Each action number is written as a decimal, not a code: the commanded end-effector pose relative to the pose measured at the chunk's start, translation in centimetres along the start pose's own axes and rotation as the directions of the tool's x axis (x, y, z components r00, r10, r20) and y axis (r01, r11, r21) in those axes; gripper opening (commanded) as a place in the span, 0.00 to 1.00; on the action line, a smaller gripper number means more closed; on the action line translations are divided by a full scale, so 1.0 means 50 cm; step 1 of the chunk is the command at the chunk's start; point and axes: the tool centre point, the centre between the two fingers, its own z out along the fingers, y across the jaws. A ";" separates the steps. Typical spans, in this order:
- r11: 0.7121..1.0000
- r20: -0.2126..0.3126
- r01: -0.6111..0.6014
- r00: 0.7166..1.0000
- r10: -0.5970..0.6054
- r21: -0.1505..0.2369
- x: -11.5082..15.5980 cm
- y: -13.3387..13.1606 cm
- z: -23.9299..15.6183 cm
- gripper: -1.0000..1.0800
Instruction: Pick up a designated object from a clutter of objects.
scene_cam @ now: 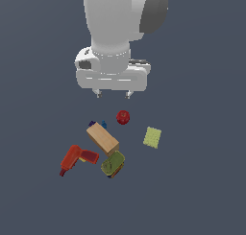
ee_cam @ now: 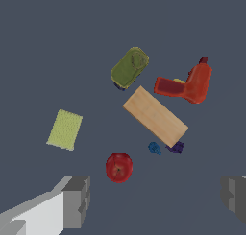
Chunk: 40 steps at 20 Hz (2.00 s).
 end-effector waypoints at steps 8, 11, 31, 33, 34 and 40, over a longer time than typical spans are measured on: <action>0.999 0.010 0.045 0.999 -0.044 -0.011 -0.008 -0.006 -0.001 0.96; 0.998 0.013 0.063 0.998 -0.063 -0.015 -0.013 -0.007 -0.003 0.96; 0.988 0.005 -0.152 0.988 0.152 0.004 0.096 -0.010 0.084 0.96; 0.979 0.004 -0.204 0.979 0.204 0.007 0.121 -0.010 0.108 0.96; 0.973 0.003 -0.231 0.973 0.231 0.009 0.134 -0.010 0.122 0.96; 0.920 0.001 -0.391 0.921 0.391 0.017 0.205 -0.010 0.210 0.96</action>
